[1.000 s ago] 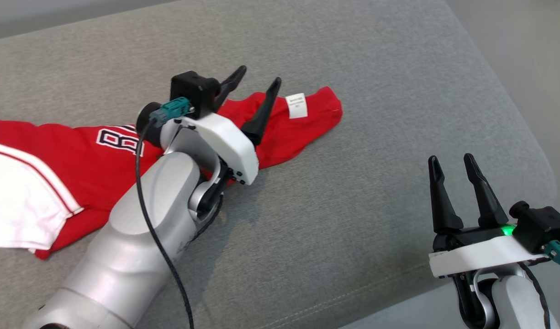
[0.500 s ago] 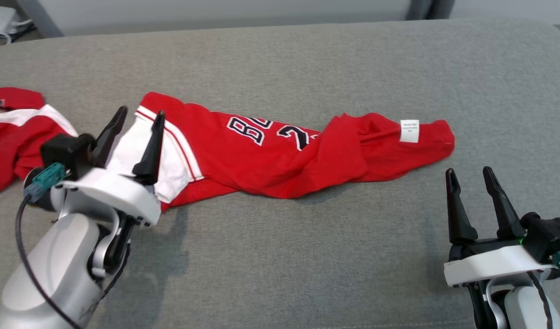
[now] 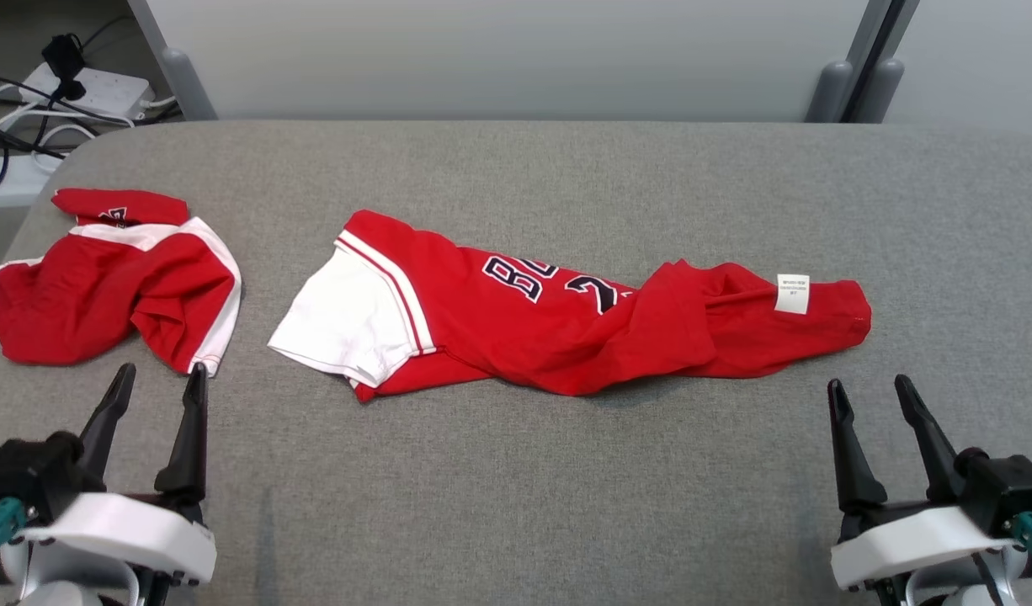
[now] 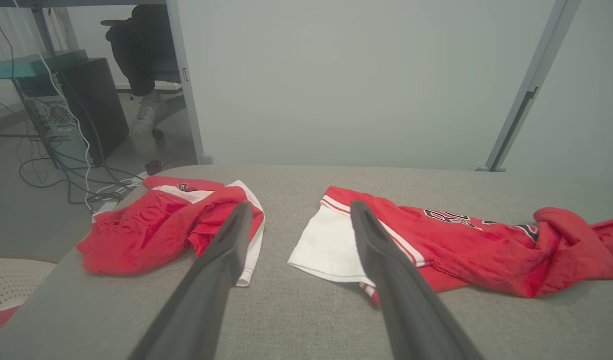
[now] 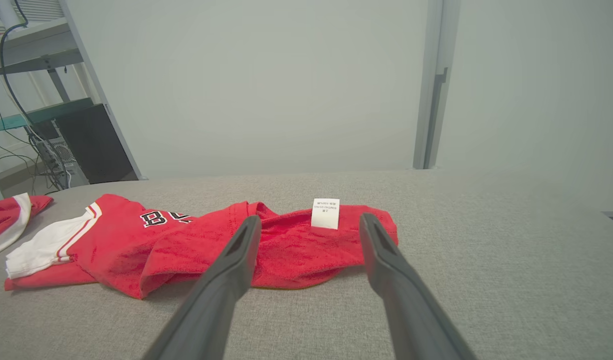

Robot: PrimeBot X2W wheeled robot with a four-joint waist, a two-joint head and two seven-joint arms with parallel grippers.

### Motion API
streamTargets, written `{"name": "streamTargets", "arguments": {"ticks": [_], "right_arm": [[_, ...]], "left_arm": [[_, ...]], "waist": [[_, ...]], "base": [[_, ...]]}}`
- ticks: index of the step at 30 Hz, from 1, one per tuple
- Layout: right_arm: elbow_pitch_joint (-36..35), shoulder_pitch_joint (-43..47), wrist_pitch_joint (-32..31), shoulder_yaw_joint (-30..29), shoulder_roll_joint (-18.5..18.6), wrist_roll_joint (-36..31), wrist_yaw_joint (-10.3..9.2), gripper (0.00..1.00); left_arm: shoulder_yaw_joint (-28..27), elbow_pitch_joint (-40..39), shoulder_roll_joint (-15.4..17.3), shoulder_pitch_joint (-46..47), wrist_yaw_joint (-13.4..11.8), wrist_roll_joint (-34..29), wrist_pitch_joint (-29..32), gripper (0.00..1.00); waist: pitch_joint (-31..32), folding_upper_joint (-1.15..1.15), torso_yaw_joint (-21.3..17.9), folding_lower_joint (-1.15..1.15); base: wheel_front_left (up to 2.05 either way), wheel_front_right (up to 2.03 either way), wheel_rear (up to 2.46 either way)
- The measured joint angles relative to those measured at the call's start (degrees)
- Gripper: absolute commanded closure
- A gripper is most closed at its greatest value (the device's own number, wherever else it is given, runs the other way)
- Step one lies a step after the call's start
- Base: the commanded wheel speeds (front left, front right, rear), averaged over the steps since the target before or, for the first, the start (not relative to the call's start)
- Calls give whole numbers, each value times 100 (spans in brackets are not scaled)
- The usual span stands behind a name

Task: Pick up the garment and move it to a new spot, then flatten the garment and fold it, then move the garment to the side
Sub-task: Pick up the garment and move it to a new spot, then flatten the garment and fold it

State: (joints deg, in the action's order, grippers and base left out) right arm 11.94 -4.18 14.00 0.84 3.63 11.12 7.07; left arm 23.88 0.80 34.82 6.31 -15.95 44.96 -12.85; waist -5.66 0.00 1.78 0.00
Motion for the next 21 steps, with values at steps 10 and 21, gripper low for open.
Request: {"name": "streamTargets", "arguments": {"ticks": [10,21], "right_arm": [[-178,870,-280,2,-1,-53,0,0],[-416,1212,-450,16,-54,-40,0,0]], "left_arm": [[-245,-608,75,-1365,-460,1,-105,0],[-422,-932,77,-1807,-650,26,-131,0]], "waist": [[595,0,-41,0],[752,0,-72,0]], "base": [[0,0,0],[0,0,0]]}}
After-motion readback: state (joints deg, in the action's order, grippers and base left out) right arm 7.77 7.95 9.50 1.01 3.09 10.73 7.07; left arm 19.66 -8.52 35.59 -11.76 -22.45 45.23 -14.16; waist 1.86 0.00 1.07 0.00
